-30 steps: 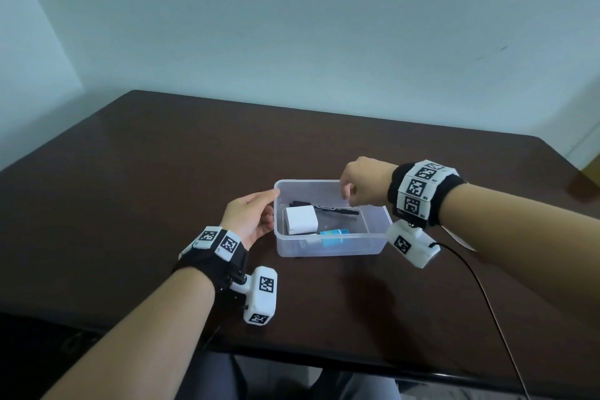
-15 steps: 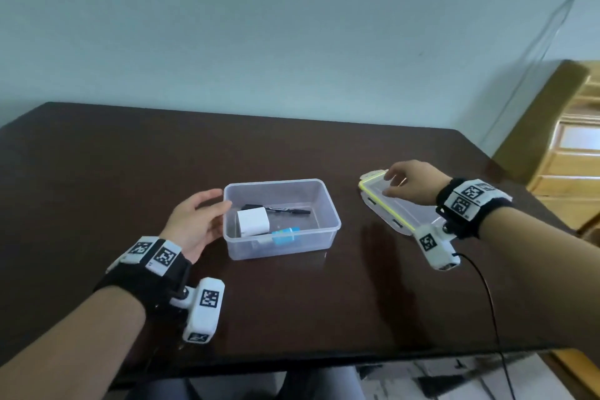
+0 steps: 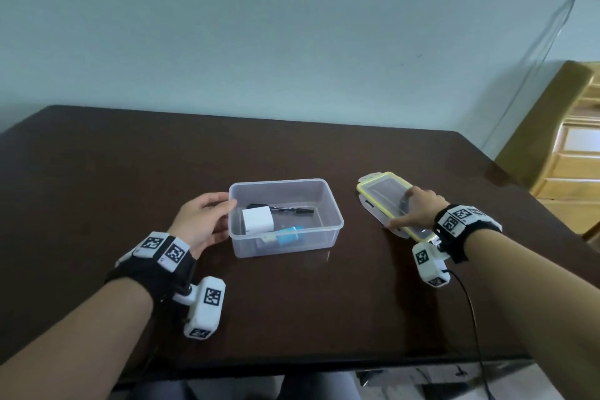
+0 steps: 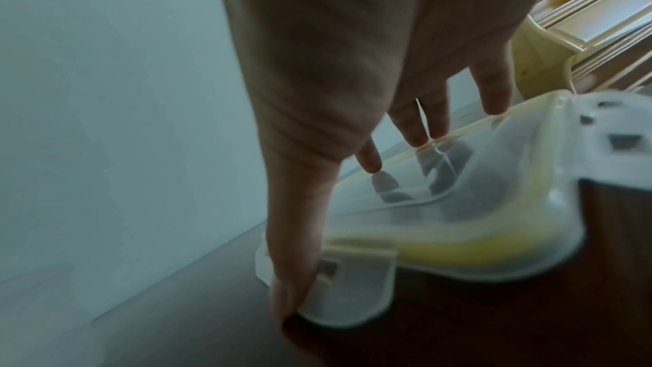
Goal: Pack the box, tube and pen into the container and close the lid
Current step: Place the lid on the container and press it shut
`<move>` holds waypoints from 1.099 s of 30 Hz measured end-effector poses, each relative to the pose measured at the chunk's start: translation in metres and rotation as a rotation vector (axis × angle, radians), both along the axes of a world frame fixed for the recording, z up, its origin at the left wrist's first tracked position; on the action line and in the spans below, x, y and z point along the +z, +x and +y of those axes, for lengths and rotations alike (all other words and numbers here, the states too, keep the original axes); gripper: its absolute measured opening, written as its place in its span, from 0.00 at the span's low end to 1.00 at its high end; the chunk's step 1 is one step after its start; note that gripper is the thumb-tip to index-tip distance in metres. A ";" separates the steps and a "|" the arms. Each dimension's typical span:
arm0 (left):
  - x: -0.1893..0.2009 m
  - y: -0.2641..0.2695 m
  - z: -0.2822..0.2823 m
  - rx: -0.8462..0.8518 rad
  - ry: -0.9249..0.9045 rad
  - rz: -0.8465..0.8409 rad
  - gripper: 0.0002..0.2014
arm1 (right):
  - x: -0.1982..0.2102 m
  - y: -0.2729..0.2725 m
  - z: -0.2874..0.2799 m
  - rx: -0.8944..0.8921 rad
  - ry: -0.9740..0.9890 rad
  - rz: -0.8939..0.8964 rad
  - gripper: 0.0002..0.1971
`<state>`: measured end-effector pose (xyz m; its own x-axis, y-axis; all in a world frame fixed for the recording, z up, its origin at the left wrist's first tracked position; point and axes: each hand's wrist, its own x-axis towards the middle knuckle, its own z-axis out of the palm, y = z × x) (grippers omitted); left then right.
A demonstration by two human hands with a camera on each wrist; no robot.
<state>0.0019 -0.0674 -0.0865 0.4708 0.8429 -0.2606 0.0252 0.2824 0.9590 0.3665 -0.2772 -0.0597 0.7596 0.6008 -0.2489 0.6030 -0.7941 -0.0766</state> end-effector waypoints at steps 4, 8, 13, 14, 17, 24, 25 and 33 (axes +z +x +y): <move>0.000 -0.002 -0.001 -0.015 -0.028 0.021 0.13 | 0.001 0.005 0.006 -0.021 -0.052 -0.022 0.64; -0.001 -0.003 0.000 -0.020 -0.035 0.042 0.12 | 0.000 0.003 0.004 -0.050 -0.016 0.065 0.68; 0.000 -0.004 -0.001 -0.028 -0.041 0.044 0.12 | 0.004 -0.004 0.002 -0.046 0.012 0.018 0.59; 0.001 -0.004 -0.001 -0.029 -0.040 0.042 0.12 | 0.005 -0.005 0.002 -0.045 0.022 0.024 0.56; 0.003 -0.005 0.000 -0.039 -0.023 0.038 0.12 | 0.012 -0.009 0.003 -0.031 0.099 0.086 0.57; 0.004 -0.006 0.009 -0.051 -0.061 0.036 0.14 | 0.064 -0.077 0.044 0.336 0.375 0.292 0.53; 0.005 -0.006 0.010 -0.045 -0.066 0.033 0.14 | 0.067 -0.094 0.052 0.428 0.328 0.236 0.53; 0.021 -0.011 0.007 -0.008 -0.098 0.020 0.18 | 0.064 -0.153 0.087 0.806 0.043 0.034 0.55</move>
